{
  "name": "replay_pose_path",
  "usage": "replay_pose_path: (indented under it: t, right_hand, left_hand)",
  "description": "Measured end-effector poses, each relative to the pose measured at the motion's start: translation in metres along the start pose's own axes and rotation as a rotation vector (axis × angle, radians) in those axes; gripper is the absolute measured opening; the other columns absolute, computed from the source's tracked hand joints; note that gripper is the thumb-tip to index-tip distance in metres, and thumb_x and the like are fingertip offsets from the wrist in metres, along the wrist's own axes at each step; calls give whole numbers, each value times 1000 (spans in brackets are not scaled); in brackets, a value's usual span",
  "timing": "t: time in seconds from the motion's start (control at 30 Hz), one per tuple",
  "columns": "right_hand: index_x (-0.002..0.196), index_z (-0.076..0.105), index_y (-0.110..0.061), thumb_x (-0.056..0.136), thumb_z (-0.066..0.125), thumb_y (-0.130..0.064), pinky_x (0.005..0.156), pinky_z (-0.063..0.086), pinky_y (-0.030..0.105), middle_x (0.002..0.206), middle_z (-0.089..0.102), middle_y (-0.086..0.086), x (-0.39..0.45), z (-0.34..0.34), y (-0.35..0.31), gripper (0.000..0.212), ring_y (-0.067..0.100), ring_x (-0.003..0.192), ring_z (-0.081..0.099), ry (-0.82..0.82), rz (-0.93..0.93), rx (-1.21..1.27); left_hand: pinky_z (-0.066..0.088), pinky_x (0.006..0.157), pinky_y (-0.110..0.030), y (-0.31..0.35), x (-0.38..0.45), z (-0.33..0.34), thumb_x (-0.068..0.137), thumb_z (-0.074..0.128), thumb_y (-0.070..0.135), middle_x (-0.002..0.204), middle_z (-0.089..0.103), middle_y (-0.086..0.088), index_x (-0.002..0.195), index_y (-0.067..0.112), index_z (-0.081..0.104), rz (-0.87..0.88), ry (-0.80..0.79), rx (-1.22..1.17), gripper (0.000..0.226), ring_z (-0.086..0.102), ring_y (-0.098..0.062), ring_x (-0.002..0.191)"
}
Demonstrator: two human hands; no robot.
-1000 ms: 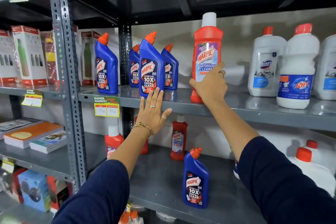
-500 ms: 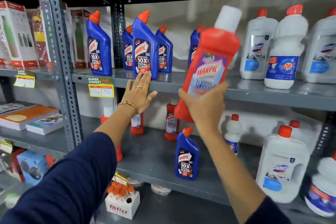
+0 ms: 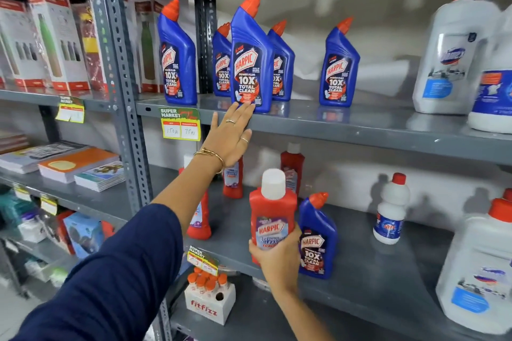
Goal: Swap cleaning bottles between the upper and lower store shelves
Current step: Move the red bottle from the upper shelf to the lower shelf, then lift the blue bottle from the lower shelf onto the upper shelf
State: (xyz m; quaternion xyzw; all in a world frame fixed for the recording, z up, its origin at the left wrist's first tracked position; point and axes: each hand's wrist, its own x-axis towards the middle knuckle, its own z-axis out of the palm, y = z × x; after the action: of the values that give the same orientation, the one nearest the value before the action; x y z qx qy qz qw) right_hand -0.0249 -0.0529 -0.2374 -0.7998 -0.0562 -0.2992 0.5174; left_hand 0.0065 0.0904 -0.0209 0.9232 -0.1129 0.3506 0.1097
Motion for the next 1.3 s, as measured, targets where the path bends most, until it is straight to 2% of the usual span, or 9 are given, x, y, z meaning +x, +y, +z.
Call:
replay_pose_path:
  t: [0.17,0.43,0.67,0.77,0.9,1.0,1.07,1.2,1.3]
  right_hand:
    - [116,39,-2,45,90,-31,66,55,38,96,62,15,8,33,24,92,32,83,65,-143,96,-126]
    - [115,34,-2,49,89,-31,63,51,38,99,57,19,30,74,34,92,38,82,64,-106,249,-86]
    - [115,33,-1,51,89,-30,66,52,44,103,54,23,38,85,41,91,40,86,62,-119,260,-95]
    - [127,29,0,50,89,-34,73,52,46,112,52,24,33,82,41,103,38,96,58,-134,245,-135]
    - [139,17,3,55,85,-44,90,48,46,135,40,27,24,71,43,118,39,120,45,-130,168,-196]
    - [140,20,3,69,77,-40,91,48,45,139,39,26,19,58,39,101,38,124,43,-115,78,-241]
    - [134,34,3,72,77,-32,88,51,44,131,49,27,20,48,37,84,38,118,51,-77,-18,-279]
    - [108,55,0,60,85,-26,76,55,44,100,67,21,25,22,29,62,35,90,64,-32,-187,-445]
    - [104,58,0,56,86,-23,74,55,48,99,68,22,30,3,27,60,38,88,65,41,-201,-569]
  left_hand:
    - [-6,112,-52,-3,1,4,96,30,20,155,12,-1,142,22,9,-3,20,-101,51,-1,-21,143]
    - [-12,111,-48,-7,1,11,95,33,16,155,11,2,142,24,10,14,71,-174,53,-4,-18,142]
    - [-12,110,-49,-7,1,14,94,34,14,155,13,1,142,22,12,17,100,-176,54,-3,-19,143]
    - [-10,111,-50,-7,1,15,94,35,14,155,14,1,142,23,12,12,110,-161,54,-2,-19,143]
    - [-8,111,-50,-4,2,18,94,34,17,155,13,0,142,22,9,-3,121,-113,55,-3,-20,143]
    - [-7,112,-51,-1,1,19,94,35,19,155,12,-1,143,21,8,-22,129,-97,55,-3,-22,143]
    - [-6,112,-51,1,0,19,94,35,20,155,12,-2,143,21,8,-37,131,-115,55,-3,-23,143]
    - [-3,113,-49,14,0,20,96,33,25,155,11,-4,142,18,10,-102,145,-183,53,-3,-25,143]
    - [-2,114,-45,26,0,21,96,32,27,155,9,-6,142,14,9,-157,162,-258,53,-5,-25,142]
